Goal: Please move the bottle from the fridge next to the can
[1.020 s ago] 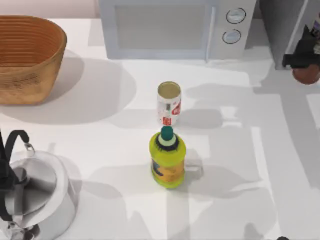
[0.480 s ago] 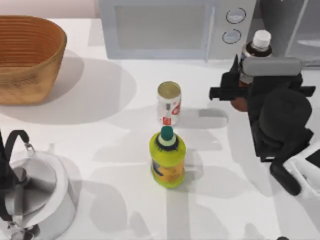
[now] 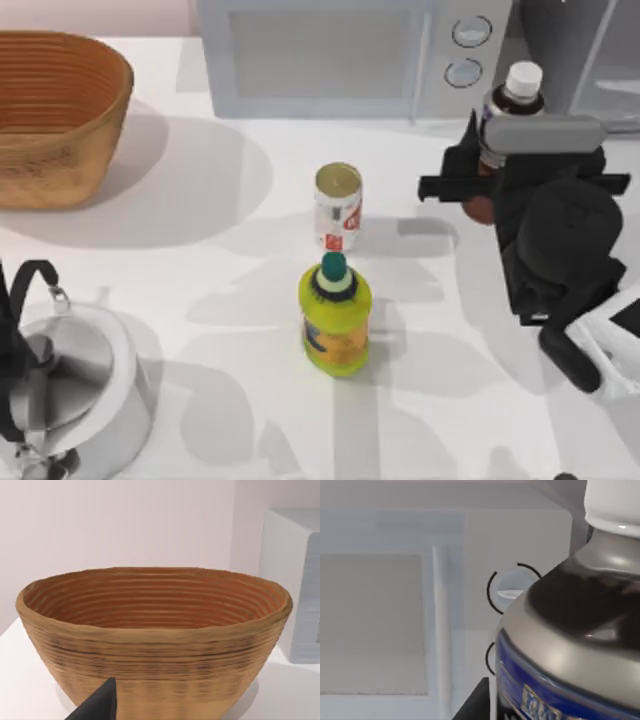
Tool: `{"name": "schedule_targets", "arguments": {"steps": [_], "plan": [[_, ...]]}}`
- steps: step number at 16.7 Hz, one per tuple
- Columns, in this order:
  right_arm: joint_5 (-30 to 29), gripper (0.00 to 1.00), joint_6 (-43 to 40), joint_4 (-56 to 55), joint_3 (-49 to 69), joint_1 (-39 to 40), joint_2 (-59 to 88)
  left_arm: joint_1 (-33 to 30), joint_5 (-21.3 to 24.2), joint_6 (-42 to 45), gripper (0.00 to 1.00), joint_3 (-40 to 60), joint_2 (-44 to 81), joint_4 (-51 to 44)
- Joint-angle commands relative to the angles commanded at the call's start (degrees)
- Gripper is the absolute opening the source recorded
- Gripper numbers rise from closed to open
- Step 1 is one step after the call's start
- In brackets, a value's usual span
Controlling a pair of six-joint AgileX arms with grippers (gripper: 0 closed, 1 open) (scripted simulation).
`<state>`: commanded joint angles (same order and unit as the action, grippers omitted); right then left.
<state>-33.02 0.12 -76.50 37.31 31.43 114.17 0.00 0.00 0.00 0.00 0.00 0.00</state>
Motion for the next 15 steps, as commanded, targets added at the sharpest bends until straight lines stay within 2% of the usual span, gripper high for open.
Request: {"name": "schedule_targets", "arguments": {"steps": [2, 15], "plan": [[0.0, 0.0, 0.0, 0.0, 0.0, 0.0, 0.0, 0.0, 0.0, 0.0, 1.0, 0.0, 0.0, 0.0], [0.0, 0.98, 0.0, 0.0, 0.0, 0.0, 0.0, 0.0, 0.0, 0.0, 1.0, 0.0, 0.0, 0.0]]}}
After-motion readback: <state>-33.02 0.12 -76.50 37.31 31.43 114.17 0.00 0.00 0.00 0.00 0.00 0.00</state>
